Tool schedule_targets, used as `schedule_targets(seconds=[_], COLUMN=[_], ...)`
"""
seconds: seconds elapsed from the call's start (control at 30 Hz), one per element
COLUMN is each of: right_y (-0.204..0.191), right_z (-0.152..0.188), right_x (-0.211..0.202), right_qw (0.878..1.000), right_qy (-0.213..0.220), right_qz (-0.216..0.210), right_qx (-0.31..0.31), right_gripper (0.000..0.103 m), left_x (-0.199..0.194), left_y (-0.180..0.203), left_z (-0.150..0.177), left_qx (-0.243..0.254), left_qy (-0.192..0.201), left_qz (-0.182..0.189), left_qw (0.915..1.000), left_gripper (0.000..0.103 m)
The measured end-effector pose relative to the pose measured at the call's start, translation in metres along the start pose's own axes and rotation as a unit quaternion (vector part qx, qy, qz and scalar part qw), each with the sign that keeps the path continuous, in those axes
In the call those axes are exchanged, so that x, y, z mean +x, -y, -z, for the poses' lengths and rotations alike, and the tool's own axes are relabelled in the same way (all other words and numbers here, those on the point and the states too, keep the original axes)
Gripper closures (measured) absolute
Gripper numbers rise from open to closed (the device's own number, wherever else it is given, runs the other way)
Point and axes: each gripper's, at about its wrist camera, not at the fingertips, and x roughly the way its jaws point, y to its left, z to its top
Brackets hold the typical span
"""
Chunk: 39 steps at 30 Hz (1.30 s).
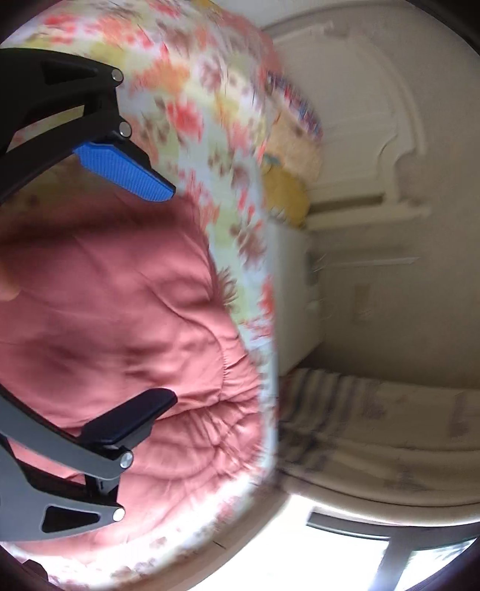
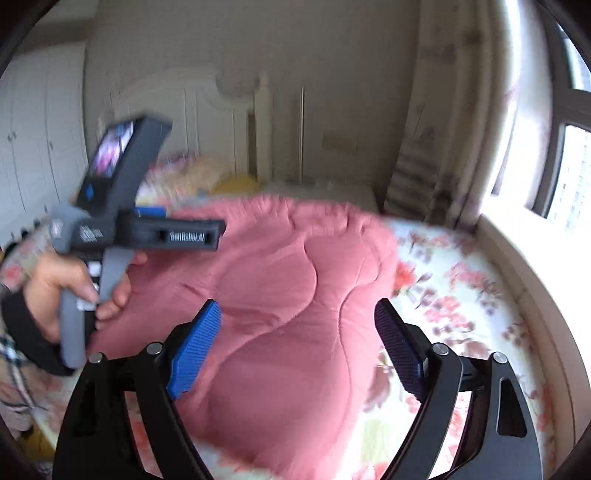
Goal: Fold large clothes
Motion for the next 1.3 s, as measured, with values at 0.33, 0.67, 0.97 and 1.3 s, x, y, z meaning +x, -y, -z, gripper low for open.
schedule_targets(seconds=[0.33,0.67,0.97,1.3], right_y=[0.001,-0.023,-0.033,-0.037], right_z=[0.057,0.061,0.063,0.066], right_x=[-0.090,-0.120,-0.110,-0.110], right_qw=[0.999,0.999,1.000,1.000], right_qy=[0.014,0.039,0.020,0.017], right_qz=[-0.004,0.007,0.002,-0.003], right_qx=[0.028,0.005,0.005,0.002], right_gripper=[0.005,0.005,0.005,0.005], left_x=[-0.162,-0.201,-0.195,-0.196], left_y=[0.016,0.023,0.013,0.018], left_z=[0.083,0.117,0.124,0.128], left_qx=[0.007,-0.003,-0.017,-0.007], left_qy=[0.108,0.129,0.112,0.114], left_qz=[-0.060,-0.083,-0.080,-0.077], left_qw=[0.9923,0.9881,0.9903,0.9905], left_gripper=[0.002,0.002,0.002,0.002])
